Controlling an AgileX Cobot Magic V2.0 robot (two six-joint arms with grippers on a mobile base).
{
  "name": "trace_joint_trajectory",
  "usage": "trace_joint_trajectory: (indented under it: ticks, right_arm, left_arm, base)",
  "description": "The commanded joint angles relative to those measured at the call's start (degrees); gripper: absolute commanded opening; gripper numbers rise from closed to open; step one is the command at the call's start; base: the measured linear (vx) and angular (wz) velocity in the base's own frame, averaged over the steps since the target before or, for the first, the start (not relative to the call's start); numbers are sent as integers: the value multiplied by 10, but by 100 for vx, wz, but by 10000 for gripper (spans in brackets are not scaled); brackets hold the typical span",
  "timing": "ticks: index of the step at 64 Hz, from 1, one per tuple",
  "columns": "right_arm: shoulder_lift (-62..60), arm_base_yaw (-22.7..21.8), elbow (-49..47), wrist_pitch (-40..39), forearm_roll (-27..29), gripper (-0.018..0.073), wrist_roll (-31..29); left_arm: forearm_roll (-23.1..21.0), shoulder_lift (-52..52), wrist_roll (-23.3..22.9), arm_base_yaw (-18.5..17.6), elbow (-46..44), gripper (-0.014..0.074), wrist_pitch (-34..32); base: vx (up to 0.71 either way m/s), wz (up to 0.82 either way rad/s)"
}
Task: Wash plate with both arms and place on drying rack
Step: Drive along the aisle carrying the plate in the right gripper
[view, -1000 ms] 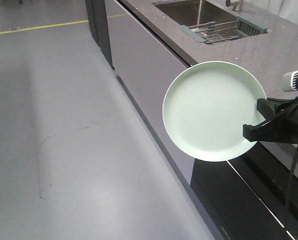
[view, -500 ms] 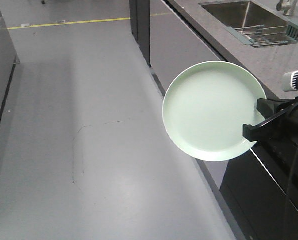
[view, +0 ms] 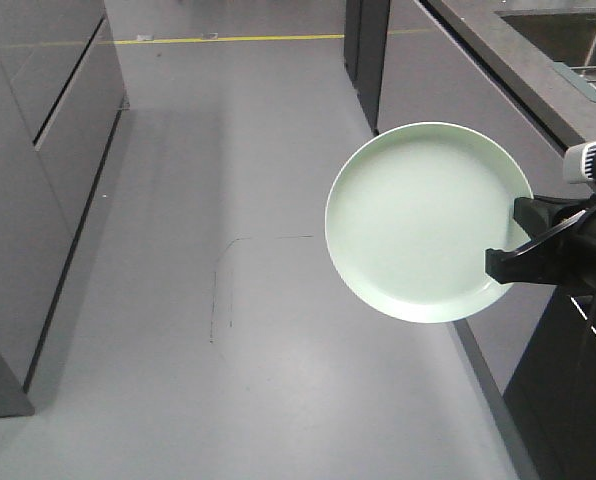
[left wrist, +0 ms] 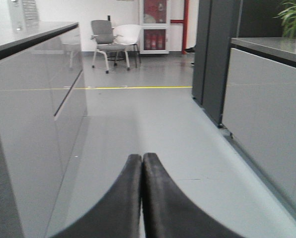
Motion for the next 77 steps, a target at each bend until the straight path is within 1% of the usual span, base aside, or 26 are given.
trace_joint_trajectory:
  ticks: [1, 32, 77]
  right_arm:
    - [-11, -3, -16, -46, 0, -10, 0]
    - [-11, -3, -16, -46, 0, -10, 0]
    - [-11, -3, -16, -46, 0, -10, 0]
  left_arm:
    - [-4, -9, -3, 0, 9, -6, -40]
    - [-4, -9, -3, 0, 9, -6, -40]
    - [-4, -9, -3, 0, 9, -6, -40]
  base:
    - [-6, 33]
    - [-4, 23]
    - [5, 2]
